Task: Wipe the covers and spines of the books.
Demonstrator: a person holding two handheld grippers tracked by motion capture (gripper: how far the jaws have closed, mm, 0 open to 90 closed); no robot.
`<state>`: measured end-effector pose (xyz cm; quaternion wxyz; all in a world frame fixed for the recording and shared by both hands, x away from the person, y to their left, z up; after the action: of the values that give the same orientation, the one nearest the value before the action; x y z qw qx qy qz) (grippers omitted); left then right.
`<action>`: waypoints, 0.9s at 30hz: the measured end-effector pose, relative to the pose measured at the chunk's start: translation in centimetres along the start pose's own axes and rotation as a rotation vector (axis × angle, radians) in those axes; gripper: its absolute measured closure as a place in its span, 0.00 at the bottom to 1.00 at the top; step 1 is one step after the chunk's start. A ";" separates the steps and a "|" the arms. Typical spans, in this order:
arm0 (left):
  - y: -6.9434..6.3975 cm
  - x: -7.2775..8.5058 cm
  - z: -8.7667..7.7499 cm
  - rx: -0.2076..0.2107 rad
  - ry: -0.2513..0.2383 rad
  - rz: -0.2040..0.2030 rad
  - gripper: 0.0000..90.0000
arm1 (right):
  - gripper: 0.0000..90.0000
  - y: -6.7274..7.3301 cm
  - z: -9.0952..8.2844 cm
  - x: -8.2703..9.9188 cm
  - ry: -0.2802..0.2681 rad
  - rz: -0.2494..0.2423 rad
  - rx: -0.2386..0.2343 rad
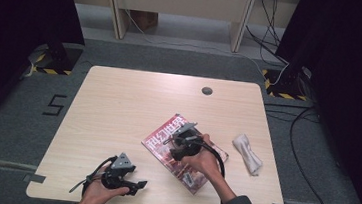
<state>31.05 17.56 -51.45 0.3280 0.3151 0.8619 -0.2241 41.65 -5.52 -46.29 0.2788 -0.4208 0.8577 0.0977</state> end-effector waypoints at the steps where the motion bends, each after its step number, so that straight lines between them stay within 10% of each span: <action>1: 0.0 0.0 0.1 0.002 -0.002 -0.002 0.29 | 0.46 -0.8 -0.1 0.5 -0.029 0.014 0.009; 14: -0.5 -1.4 2.2 -0.007 -0.021 -0.022 0.26 | 0.40 -7.6 -0.7 5.9 -0.073 0.215 0.107; 27: -0.9 -2.7 3.9 -0.009 -0.031 -0.007 0.25 | 0.35 -9.1 0.7 7.6 -0.067 0.336 0.059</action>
<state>33.70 13.56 -52.04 0.3420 0.3071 0.8588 -0.2261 45.26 -16.01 -50.48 0.2991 -0.2598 0.9087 0.1317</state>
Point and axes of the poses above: each handheld gripper's, and its own axes: z roughly forward along the jaws, x roughly out of its underside, y roughly to its left, the point moved 1 cm from there along z, roughly forward along the jaws
